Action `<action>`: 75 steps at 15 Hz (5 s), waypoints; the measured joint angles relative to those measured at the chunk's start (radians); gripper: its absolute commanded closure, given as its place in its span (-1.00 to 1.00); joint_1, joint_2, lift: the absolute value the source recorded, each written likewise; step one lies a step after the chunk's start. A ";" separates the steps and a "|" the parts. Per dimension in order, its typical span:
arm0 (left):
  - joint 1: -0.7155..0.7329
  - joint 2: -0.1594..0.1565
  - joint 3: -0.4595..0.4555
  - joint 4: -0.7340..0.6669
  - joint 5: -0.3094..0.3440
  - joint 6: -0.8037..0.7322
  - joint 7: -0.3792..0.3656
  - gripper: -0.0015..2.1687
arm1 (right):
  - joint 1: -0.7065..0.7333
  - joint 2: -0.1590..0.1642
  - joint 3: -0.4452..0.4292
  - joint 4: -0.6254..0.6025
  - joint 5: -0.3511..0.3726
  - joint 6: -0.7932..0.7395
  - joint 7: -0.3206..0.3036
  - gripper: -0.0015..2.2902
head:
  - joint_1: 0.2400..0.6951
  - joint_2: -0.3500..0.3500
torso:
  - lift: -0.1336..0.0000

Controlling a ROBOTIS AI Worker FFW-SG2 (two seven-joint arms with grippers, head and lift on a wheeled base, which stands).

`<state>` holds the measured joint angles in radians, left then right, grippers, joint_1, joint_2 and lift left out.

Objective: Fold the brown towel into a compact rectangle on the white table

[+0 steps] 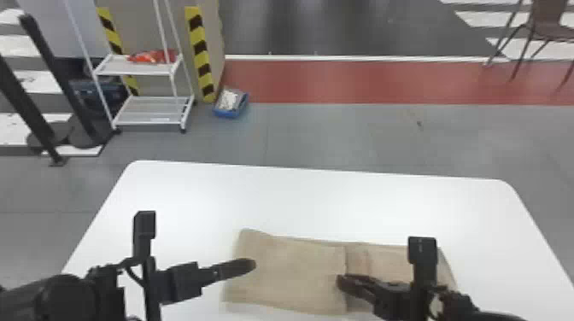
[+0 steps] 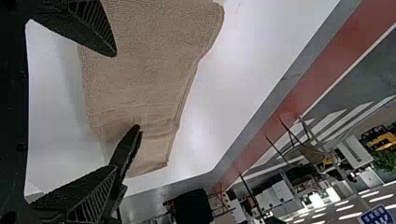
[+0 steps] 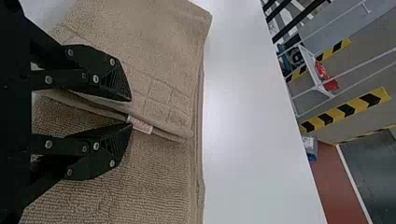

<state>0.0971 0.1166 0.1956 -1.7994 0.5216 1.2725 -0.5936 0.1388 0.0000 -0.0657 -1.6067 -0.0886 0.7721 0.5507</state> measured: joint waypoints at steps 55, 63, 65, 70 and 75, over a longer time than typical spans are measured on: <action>0.034 0.012 0.023 -0.031 0.002 0.019 0.014 -0.98 | -0.032 -0.023 -0.470 -0.328 -0.080 0.537 0.308 -0.03 | 1.00 -0.53 | 1.00; 0.041 0.012 0.017 -0.031 -0.003 0.018 0.013 -0.98 | -0.086 -0.057 -0.504 -0.220 -0.051 0.475 0.323 -0.03 | 1.00 -0.65 | 1.00; 0.045 0.012 0.016 -0.031 -0.003 0.018 0.014 -0.98 | -0.085 -0.058 -0.531 -0.212 -0.051 0.471 0.344 -0.04 | 1.00 -0.70 | 1.00; 0.042 0.011 0.003 -0.031 -0.009 0.017 0.017 -0.98 | -0.061 -0.054 -0.593 -0.255 -0.062 0.510 0.375 -0.04 | 1.00 -0.80 | 1.00; 0.042 0.012 0.002 -0.031 -0.009 0.015 0.016 -0.98 | -0.083 -0.056 -0.585 -0.159 -0.003 0.396 0.373 -0.04 | 1.00 -0.85 | 1.00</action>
<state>0.1393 0.1287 0.1976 -1.8300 0.5123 1.2880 -0.5779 0.0554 -0.0560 -0.6510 -1.7659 -0.0919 1.1685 0.9233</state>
